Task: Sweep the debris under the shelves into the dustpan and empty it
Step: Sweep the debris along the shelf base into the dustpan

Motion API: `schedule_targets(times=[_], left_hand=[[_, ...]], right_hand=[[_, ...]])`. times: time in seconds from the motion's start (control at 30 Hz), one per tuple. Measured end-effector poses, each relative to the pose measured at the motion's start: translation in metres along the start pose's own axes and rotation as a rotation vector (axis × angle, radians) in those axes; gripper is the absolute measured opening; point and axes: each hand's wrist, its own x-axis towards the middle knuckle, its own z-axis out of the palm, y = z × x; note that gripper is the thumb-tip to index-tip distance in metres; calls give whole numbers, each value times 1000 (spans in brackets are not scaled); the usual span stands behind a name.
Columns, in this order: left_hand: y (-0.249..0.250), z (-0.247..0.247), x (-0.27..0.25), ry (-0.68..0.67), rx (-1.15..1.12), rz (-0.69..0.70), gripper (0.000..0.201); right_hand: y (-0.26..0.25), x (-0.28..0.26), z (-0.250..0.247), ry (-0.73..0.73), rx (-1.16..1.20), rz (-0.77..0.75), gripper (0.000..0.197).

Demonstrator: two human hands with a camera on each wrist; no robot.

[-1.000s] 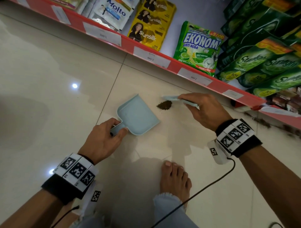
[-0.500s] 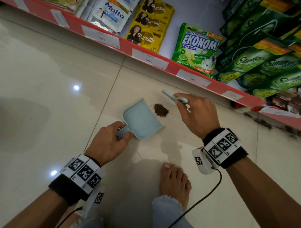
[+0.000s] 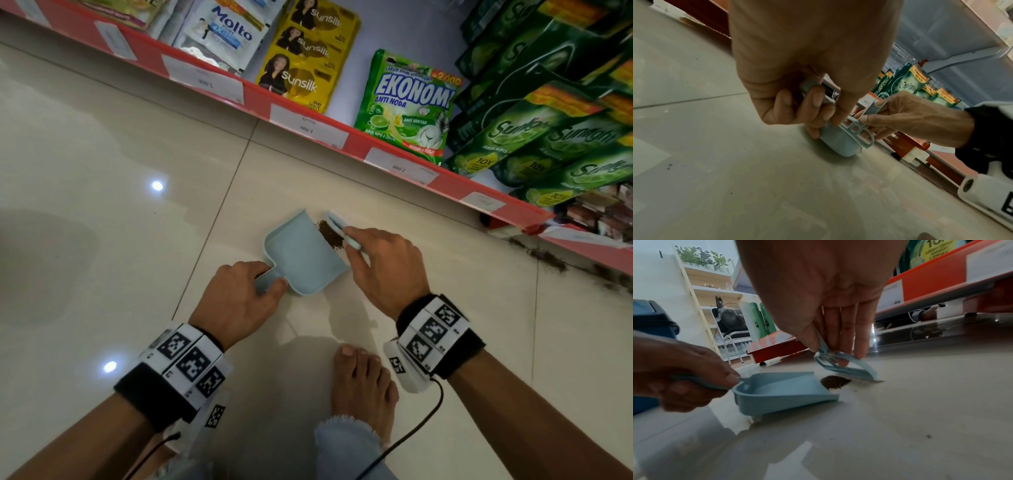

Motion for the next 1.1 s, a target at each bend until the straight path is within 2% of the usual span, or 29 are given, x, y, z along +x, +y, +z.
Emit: schedule_targets(times=[0.07,0.17,0.23,0.37,0.53,0.67,0.77,0.87,1.0,1.1], left_hand=[[2,0,1,-3,14,11,44],[4,0,2,4,41,23,46],[4,1,3,15,51,26,46],[4,2,2,33,62,20,47],[3,5,4,12,19,-10,48],[0,8,6,-33,-8,-58,50],[-2,10,6,-51,-55,-79,50],[-3,9,5,-80,-109,-99,47],[-1,9,5,-100,-134,-126,46],[2,8,5,-132,-147,-157,44]], right_hand=[[-7,-5,2,21,76,-28,24],[-16,-7,-2,51,340,-19,22],[-17,-4,-8,132,389,-4,23],[-6,7,-19,232,251,32,23],[-2,10,-14,130,103,64,23],[-20,-2,-2,3,155,-19,24],[-30,-9,0,28,302,-19,22],[-27,-4,-10,119,412,19,20],[-8,10,-21,198,208,77,20],[-5,15,-18,90,104,103,22]])
